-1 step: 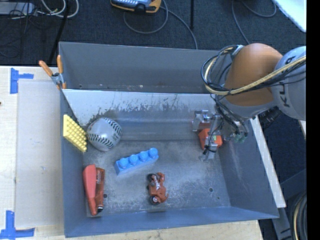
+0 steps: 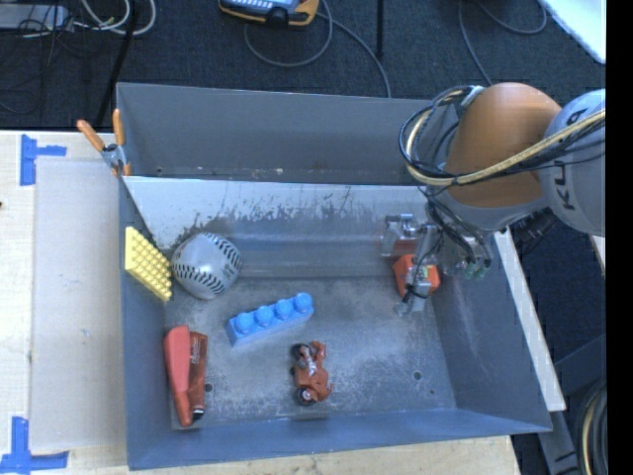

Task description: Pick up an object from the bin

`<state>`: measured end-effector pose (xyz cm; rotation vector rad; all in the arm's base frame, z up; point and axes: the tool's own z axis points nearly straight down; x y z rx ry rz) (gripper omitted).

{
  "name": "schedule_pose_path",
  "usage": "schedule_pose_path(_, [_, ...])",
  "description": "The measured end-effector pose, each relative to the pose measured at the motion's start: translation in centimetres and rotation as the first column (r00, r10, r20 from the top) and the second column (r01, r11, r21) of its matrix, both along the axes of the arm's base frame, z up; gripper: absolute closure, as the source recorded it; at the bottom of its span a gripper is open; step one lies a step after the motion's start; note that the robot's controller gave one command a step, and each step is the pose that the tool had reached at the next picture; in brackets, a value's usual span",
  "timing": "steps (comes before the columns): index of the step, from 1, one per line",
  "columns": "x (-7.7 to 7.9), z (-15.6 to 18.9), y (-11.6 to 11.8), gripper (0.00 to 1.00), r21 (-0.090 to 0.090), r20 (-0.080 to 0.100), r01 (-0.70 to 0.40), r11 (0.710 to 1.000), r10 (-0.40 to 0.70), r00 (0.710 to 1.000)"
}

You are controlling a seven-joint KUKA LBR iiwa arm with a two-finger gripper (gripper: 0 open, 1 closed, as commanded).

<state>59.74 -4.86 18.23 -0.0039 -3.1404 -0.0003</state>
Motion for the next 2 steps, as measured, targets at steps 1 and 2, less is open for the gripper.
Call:
schedule_pose_path(1, [0.4,-2.8,3.7,0.0,-0.001,0.0,0.021,1.0,-0.021,1.0])
schedule_pose_path(2, [-1.6,-0.7,6.1,0.0,0.002,-0.017,0.02,1.0,-0.02,1.0])
